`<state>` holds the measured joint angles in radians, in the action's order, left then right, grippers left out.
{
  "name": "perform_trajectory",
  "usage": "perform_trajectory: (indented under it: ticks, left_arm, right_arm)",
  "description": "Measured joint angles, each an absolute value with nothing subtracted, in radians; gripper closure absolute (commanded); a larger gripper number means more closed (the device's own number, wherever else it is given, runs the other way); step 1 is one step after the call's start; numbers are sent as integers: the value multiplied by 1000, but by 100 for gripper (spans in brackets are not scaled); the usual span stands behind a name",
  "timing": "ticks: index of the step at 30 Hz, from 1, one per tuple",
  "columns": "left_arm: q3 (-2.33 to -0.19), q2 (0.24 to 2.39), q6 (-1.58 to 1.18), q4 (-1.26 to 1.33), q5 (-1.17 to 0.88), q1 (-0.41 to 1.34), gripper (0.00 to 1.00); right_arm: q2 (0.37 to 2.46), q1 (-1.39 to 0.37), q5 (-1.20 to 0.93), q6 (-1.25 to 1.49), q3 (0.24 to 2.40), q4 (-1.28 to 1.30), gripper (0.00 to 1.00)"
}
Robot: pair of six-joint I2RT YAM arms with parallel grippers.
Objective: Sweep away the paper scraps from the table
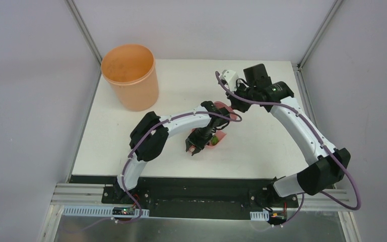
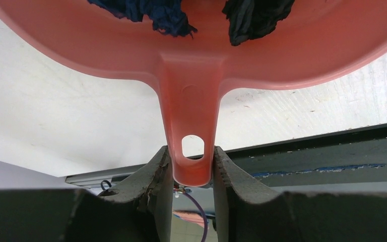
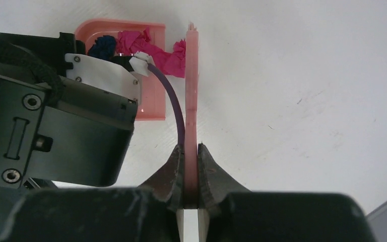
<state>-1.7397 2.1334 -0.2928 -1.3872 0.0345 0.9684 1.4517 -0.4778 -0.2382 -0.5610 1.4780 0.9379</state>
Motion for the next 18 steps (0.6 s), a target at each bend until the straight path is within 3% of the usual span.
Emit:
perform_trajectory:
  ticks: [11, 18]
  left_arm:
    - [-1675, 2007, -300, -1398, 51, 973, 100]
    - [-1633, 1983, -315, -1441, 74, 982, 100]
  right_arm:
    - [1538, -353, -164, -465, 1485, 872, 100]
    - [1659, -364, -157, -437, 1554, 822, 100]
